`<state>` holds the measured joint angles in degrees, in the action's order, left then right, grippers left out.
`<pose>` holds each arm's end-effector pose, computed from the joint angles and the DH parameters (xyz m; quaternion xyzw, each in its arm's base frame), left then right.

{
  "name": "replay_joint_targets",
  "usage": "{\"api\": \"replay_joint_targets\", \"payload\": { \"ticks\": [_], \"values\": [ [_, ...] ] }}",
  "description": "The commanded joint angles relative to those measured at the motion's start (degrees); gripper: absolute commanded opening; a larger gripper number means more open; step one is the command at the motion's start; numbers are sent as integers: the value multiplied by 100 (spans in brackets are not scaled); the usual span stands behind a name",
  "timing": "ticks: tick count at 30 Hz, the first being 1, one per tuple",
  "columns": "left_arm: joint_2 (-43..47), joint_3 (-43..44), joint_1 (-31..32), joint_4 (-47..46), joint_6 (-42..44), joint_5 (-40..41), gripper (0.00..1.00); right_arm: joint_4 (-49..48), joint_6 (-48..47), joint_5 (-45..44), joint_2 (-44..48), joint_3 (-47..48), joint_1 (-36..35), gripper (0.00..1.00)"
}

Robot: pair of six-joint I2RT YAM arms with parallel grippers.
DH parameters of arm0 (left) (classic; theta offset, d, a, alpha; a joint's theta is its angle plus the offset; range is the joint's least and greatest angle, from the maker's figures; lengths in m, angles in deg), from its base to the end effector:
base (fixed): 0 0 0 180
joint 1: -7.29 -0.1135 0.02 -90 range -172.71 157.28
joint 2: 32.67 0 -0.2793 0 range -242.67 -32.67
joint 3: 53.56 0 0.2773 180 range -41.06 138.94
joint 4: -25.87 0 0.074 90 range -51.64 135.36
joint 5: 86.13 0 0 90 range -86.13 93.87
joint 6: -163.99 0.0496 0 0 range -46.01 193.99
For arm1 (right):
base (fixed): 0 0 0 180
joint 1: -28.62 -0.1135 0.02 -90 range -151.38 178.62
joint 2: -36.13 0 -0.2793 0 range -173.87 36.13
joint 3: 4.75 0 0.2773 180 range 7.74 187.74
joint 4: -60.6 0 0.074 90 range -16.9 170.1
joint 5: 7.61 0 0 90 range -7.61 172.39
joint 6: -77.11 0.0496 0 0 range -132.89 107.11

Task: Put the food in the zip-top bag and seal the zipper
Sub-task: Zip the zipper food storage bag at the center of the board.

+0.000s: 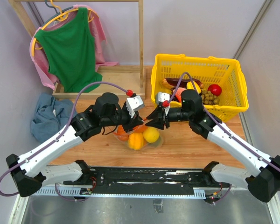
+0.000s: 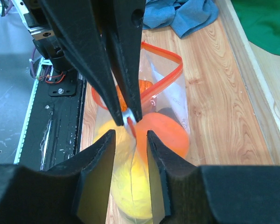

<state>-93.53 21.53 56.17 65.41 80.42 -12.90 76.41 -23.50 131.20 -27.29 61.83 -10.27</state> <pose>0.1619 -0.2072 0.3737 0.4570 0.7041 -0.3065 0.4488 0.1914 0.2023 0.3552 -0.5321 0.5375 0.4518 0.4730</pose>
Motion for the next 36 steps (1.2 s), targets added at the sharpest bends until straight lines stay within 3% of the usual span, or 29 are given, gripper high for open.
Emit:
{"api": "replay_joint_targets", "payload": {
  "ticks": [1, 3, 6, 7, 19, 22, 24, 29, 36],
  "values": [
    [-85, 222, 16, -17, 178, -300, 0, -17, -108, 337, -223, 307, -70, 34],
    [-100, 219, 16, -1, 194, -320, 0, -40, -108, 364, -257, 336, -74, 28],
    [-90, 182, 16, 34, 184, -249, 0, 57, -185, 274, -240, 375, -74, 3],
    [-56, 163, 14, 44, 167, -198, 0, 107, -200, 186, -200, 362, -73, 1],
    [286, -41, 16, 269, -74, 287, 0, -59, 66, -981, 493, -47, -59, 1],
    [357, -121, 16, 245, -109, 292, 0, -154, 61, -789, 572, -141, -48, 0],
    [358, -107, 16, 188, -107, 214, 1, -187, 50, -555, 521, -137, -56, 1],
    [159, 103, 16, 162, 35, -2, 0, -290, -6, -24, 326, 30, -70, 29],
    [40, 185, 16, 73, 125, -171, 0, -243, -121, 267, 32, 258, -111, 37]
  ]
}}
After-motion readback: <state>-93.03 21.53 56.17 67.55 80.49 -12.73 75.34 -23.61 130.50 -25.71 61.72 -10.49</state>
